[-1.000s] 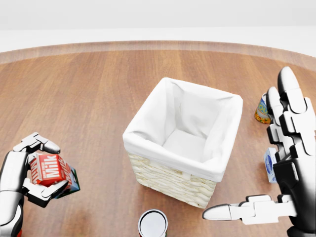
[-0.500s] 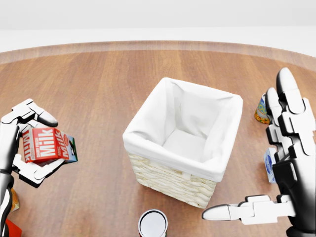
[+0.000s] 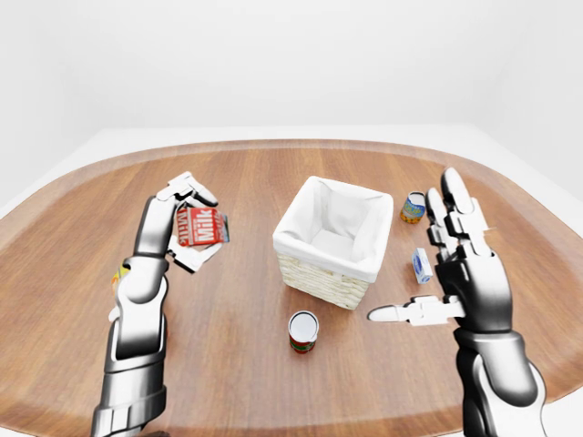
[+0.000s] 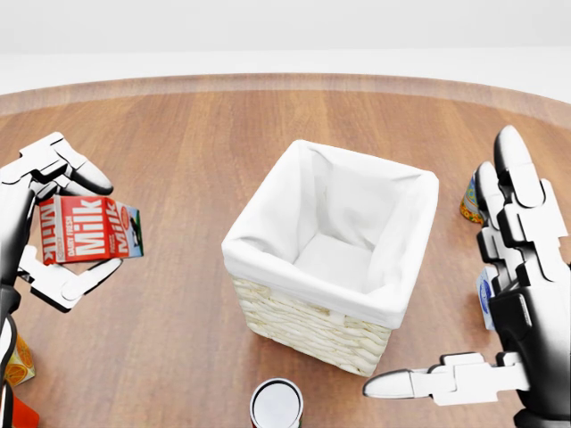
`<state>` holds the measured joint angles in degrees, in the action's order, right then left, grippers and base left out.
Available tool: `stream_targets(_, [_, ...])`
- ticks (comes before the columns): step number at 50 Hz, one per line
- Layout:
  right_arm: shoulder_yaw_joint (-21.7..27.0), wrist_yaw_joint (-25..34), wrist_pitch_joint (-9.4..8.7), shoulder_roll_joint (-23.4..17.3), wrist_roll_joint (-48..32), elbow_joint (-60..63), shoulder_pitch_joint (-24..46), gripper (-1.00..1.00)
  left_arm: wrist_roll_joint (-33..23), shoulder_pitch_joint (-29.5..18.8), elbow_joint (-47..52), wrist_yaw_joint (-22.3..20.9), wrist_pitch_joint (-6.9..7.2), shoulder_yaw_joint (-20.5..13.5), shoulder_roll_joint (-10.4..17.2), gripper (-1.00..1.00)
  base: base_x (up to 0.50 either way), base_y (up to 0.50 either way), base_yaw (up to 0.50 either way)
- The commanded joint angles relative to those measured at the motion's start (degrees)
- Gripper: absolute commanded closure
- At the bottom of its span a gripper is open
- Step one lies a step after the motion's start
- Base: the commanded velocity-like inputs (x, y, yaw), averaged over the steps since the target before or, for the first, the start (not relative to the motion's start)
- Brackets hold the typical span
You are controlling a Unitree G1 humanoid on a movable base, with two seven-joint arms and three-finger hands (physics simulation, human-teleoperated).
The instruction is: Pick the milk and place it in the basket.
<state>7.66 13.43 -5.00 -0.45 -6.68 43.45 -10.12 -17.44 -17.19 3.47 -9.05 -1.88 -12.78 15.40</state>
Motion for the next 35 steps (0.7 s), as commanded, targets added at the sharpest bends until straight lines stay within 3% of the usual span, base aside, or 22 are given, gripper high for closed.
stream_targets(1, [-0.33, -0.09, 0.00, 0.02, -0.22, -0.45, -0.12, -1.00, 0.75, -2.41, 5.18, -0.01, 2.71, 0.71, -0.39, 1.00, 0.00, 0.00, 0.00])
stream_targets(12, [-0.31, -0.03, 0.00, -0.02, -0.18, -0.16, -0.13, -1.00, -1.12, -6.02, 8.73, -1.60, 6.69, 2.40, -0.97, 1.00, 0.00, 0.00, 0.00])
stream_targets(29, [-0.33, -0.01, 0.00, 0.01, -0.19, -0.51, -0.26, -1.00, -3.20, -9.98, 13.35, -3.23, 6.88, 5.34, -2.90, 1.00, 0.00, 0.00, 0.00])
stream_targets(35, [-0.22, -0.02, 0.00, -0.03, -0.14, -0.62, -0.16, -1.00, -4.63, -10.45, 15.11, -3.63, 6.88, 7.79, -5.27, 1.00, 0.00, 0.00, 0.00])
